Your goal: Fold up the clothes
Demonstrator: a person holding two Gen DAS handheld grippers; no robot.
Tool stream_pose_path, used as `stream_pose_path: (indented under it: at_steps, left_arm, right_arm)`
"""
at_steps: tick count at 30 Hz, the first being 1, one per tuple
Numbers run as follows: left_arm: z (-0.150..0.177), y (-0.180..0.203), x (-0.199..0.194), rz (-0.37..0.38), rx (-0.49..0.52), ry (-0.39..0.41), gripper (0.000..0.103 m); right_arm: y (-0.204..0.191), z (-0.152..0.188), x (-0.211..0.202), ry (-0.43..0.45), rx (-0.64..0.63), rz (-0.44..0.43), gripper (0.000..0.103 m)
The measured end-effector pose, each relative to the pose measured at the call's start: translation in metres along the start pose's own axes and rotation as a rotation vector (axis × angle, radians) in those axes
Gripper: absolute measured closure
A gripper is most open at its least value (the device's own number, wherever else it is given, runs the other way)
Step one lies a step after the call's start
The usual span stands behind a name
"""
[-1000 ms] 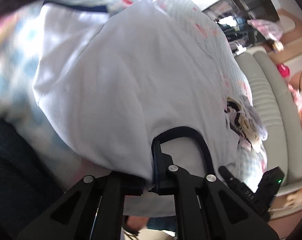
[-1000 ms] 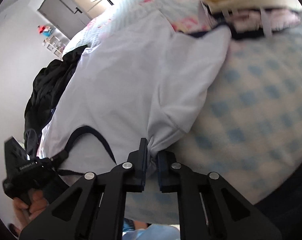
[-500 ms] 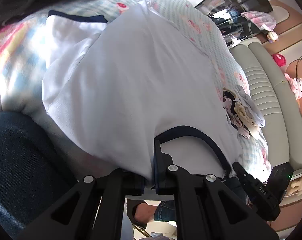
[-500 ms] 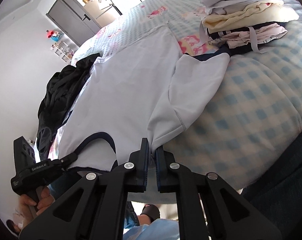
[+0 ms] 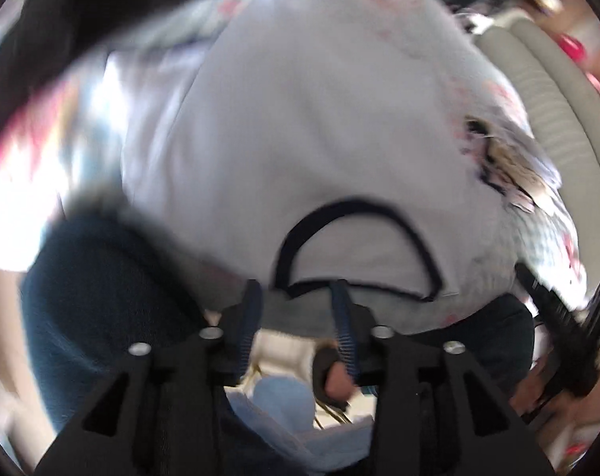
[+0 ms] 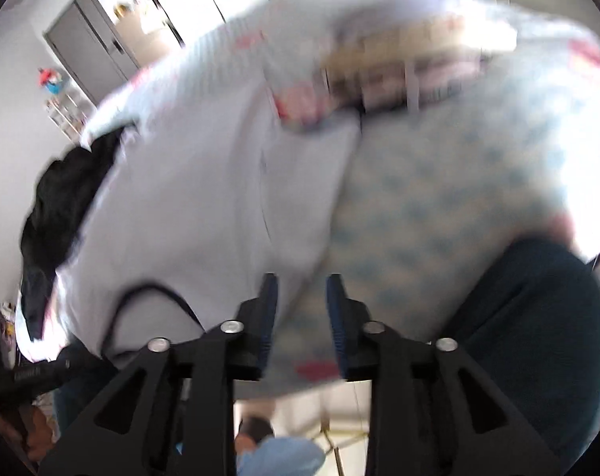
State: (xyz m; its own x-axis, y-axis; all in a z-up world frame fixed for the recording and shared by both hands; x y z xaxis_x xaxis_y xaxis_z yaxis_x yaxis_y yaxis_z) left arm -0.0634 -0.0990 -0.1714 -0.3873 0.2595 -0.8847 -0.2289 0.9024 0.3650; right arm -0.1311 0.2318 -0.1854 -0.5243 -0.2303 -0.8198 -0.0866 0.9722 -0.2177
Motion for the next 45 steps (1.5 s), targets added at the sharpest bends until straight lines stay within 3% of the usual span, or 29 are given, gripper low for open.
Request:
stream_pose_path:
  at_steps: [3,5,9,12,16,21,26,30,35,36,37,38,45]
  left_arm:
    - [-0.019,0.021,-0.010,0.005,0.111,0.121,0.059]
    - [-0.030,0.018,0.011,0.000,0.095,0.087,0.061]
    - [-0.051,0.011,0.056,-0.011,0.055,0.013,0.063]
    - [-0.032,-0.005,0.064,0.020,0.018,-0.024,0.064]
    - [-0.004,-0.015,0.051,0.002,0.050,-0.057,0.066]
    - [0.003,-0.010,0.028,0.044,0.092,-0.025,0.066]
    - [-0.019,0.031,0.024,0.119,0.179,0.015,0.066]
    - [-0.044,0.097,0.048,0.204,0.245,0.002,0.066]
    - [-0.062,0.165,0.089,0.238,0.313,-0.058,0.066]
    - [-0.063,0.174,0.095,0.229,0.334,-0.071,0.066]
    - [-0.063,0.183,0.101,0.225,0.351,-0.080,0.066]
    - [-0.063,0.193,0.106,0.221,0.367,-0.089,0.066]
    - [-0.057,0.212,0.123,0.256,0.389,-0.128,0.066]
  right_arm:
    - [-0.007,-0.021,-0.019,0.073,-0.058,0.035,0.072]
    - [-0.011,-0.033,-0.029,0.113,-0.095,0.051,0.072]
    - [-0.018,-0.019,0.021,-0.031,-0.088,-0.062,0.072]
    - [-0.011,0.002,0.050,-0.126,-0.071,-0.067,0.072]
    - [0.002,0.028,0.043,-0.119,-0.045,-0.084,0.072]
    - [0.015,0.022,0.019,-0.097,-0.009,-0.116,0.072]
    - [0.049,-0.013,-0.002,-0.010,0.088,-0.123,0.064]
    - [0.077,-0.046,0.005,0.018,0.125,-0.087,0.055]
    - [0.097,-0.064,0.047,-0.063,0.172,-0.126,0.048]
    - [0.095,-0.066,0.052,-0.069,0.161,-0.156,0.061]
    - [0.091,-0.069,0.055,-0.065,0.123,-0.170,0.091]
    - [0.087,-0.071,0.057,-0.060,0.088,-0.179,0.097]
    - [0.114,-0.068,0.009,0.072,0.134,-0.100,0.102]
Point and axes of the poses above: each gripper's, at about its wrist camera, not at the fingertips, and x roughly the way its jaws point, y to its right, z to its underside, the point moved 5 cm from there along x, roughly the way its jaws point, and after that the axes turned 5 degrees about -x, right-handed, at the moved point
